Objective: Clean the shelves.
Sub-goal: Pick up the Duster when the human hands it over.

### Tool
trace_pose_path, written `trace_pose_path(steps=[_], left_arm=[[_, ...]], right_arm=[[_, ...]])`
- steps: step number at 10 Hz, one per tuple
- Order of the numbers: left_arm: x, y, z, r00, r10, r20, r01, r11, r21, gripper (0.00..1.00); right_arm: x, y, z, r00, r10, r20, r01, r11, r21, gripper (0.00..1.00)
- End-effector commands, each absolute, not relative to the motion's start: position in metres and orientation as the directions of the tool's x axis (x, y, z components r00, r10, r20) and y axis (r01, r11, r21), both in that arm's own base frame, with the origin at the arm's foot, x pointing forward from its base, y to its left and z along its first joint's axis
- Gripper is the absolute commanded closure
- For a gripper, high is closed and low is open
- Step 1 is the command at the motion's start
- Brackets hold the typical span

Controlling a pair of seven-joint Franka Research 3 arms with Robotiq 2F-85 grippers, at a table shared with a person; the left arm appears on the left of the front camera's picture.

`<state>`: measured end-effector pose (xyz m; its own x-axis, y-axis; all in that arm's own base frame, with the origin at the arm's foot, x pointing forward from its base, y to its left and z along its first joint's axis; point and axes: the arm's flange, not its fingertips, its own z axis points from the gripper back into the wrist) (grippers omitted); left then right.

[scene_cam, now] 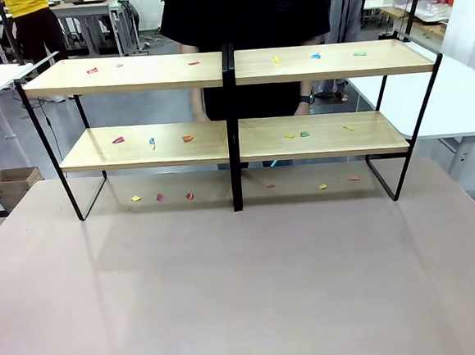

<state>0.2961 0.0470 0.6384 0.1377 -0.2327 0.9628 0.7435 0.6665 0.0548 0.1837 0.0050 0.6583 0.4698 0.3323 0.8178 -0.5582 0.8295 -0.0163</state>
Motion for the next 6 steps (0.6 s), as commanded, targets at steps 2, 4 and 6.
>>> trace_pose_path(steps=[2,4,6], left_arm=[[0.2923,0.0347,0.6153,0.125,-0.241,0.962,0.745,0.663,0.069,0.0],[0.2964,0.0339,0.613,0.147,-0.247,0.958,0.741,0.669,0.059,0.0],[0.298,0.0327,0.6108,0.159,-0.25,0.955,0.736,0.675,0.054,0.0]], right_arm=[[0.1978,0.0047,0.644,0.449,0.354,0.821,-0.601,0.799,-0.016,0.0],[0.1994,0.0049,0.6425,0.446,0.355,0.822,-0.606,0.795,-0.014,0.0],[0.2034,0.0044,0.6398,0.45,0.352,0.821,-0.609,0.793,-0.006,0.0]])
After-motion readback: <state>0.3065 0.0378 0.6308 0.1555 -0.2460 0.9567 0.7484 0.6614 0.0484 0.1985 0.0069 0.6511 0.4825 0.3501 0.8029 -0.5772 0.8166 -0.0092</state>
